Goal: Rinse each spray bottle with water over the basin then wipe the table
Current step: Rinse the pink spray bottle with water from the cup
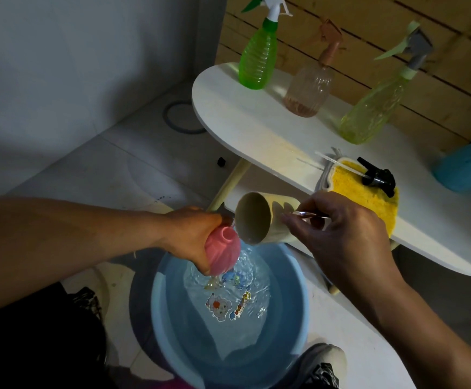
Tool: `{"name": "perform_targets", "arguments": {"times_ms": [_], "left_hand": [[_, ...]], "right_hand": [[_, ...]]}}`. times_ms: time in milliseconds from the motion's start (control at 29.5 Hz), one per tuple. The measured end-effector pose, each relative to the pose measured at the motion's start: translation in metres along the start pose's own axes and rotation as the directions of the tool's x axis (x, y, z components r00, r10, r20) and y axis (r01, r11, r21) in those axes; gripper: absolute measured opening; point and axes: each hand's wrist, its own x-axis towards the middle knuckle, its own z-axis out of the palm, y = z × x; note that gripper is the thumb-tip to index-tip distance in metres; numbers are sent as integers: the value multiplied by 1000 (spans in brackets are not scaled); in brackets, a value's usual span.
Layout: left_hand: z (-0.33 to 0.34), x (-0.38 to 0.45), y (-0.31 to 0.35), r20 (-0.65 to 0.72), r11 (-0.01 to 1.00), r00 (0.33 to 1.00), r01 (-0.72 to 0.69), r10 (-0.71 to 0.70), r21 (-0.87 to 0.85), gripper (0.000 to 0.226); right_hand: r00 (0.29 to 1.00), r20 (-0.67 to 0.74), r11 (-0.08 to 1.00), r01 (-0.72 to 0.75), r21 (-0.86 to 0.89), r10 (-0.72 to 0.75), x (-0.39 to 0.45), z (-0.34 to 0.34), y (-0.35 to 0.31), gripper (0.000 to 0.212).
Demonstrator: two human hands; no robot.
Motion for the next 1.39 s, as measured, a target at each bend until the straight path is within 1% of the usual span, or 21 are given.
{"name": "perform_targets", "arguments": {"times_ms": [271, 508, 780, 915, 1017, 1118, 1186, 1288, 1356, 1390], "left_hand": [[2, 1, -1, -20, 999, 1000, -7, 7, 32, 99], [1, 1, -1, -5, 1000, 1000, -4, 4, 12, 100], [1, 2, 0, -26, 999, 1000, -13, 14, 45, 101], [2, 2, -1, -11, 999, 1000, -21, 21, 29, 100], [1, 3, 1, -13, 1000, 1000, -19, 19, 11, 99], [1, 2, 1, -27, 1000, 1000, -9, 10, 15, 99], [1, 2, 0, -31, 1000, 999, -11, 11, -4, 100], [1, 3, -1, -17, 999, 1000, -8, 8, -50, 96], [1, 3, -1, -16, 997, 1000, -14, 13, -72, 91], [1, 4, 0, -18, 997, 1000, -16, 15, -75, 91]], "right_hand": [[999, -7, 999, 47, -19, -47, -1, -1, -2, 31], [1000, -7, 998, 30, -53, -30, 0, 1, 1, 29], [998, -23, 997, 65, -40, -66, -2, 0, 0, 29], [996, -16, 995, 82, -61, -84, -3, -1, -1, 30], [999, -12, 998, 41, -55, -41, -2, 0, 1, 32], [998, 14, 998, -57, 36, 57, 0, -1, 5, 36], [991, 28, 990, -130, 63, 128, 2, -2, 9, 38], [979, 34, 980, -201, -6, 201, 2, -2, 12, 41], [980, 24, 976, -195, -96, 198, 0, 0, 12, 40], [986, 14, 974, -165, -153, 169, -1, 1, 13, 37]]}}
